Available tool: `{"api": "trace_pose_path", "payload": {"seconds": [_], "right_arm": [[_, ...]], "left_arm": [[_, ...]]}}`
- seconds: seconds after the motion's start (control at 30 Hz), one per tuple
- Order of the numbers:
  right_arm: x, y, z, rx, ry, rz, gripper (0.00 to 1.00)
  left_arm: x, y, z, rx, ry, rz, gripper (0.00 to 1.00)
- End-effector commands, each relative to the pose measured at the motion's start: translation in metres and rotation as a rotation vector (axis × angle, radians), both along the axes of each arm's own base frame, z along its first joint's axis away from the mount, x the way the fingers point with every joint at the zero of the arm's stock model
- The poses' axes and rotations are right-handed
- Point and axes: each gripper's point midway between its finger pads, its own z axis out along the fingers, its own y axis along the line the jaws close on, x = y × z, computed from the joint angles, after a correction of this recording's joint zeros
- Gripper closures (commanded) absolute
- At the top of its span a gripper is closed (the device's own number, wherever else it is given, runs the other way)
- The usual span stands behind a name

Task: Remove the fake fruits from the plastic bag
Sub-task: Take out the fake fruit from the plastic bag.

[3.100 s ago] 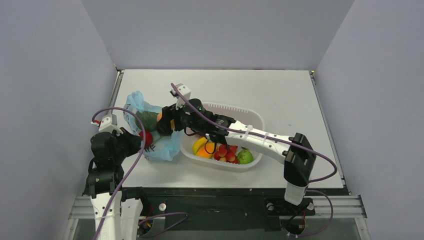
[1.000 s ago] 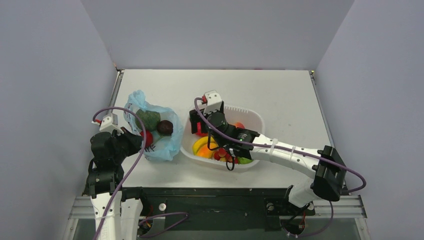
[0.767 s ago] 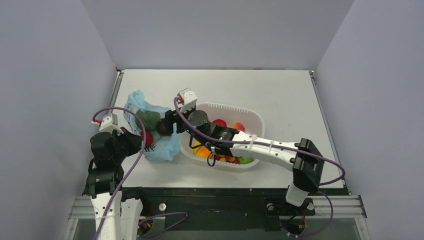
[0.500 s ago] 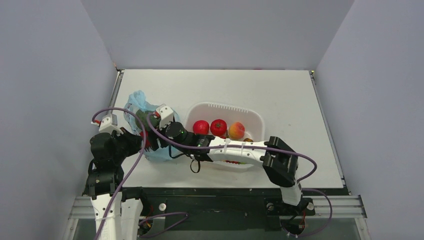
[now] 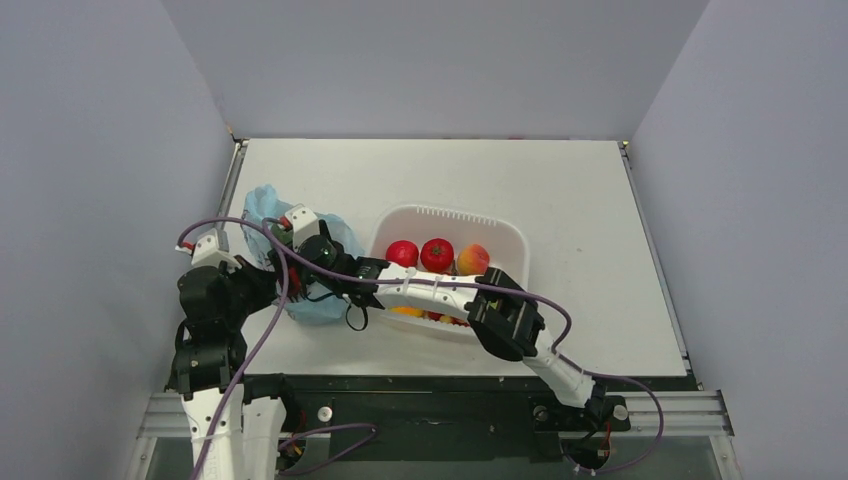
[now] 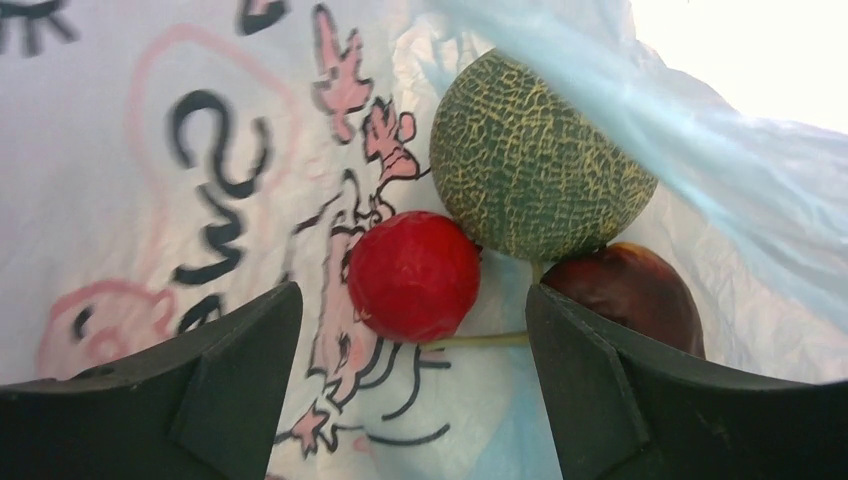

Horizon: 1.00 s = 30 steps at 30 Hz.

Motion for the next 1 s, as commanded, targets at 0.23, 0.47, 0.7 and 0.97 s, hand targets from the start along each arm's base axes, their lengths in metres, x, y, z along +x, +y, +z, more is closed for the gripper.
{"api": "trace_pose_path", "payload": {"seconds": [0.23, 0.47, 0.7, 0.97], "right_arm": [[0.009, 0.023, -0.022, -0.065, -0.038, 0.018, 0.17], [0.019, 0.025, -0.069, -0.151, -0.041, -0.017, 0.17], [0.03, 0.022, -0.094, -0.177, -0.046, -0.06, 0.25], [0.032, 0.029, -0.086, -0.163, -0.065, -0.059, 0.5]], "left_arm": [[0.007, -0.012, 0.014, -0.016, -0.061, -0.066, 1.0], [0.007, -0.011, 0.013, -0.016, -0.058, -0.064, 1.0], [0.007, -0.011, 0.012, -0.017, -0.051, -0.065, 1.0], [0.008, -0.011, 0.01, -0.02, -0.043, -0.063, 1.0]]}}
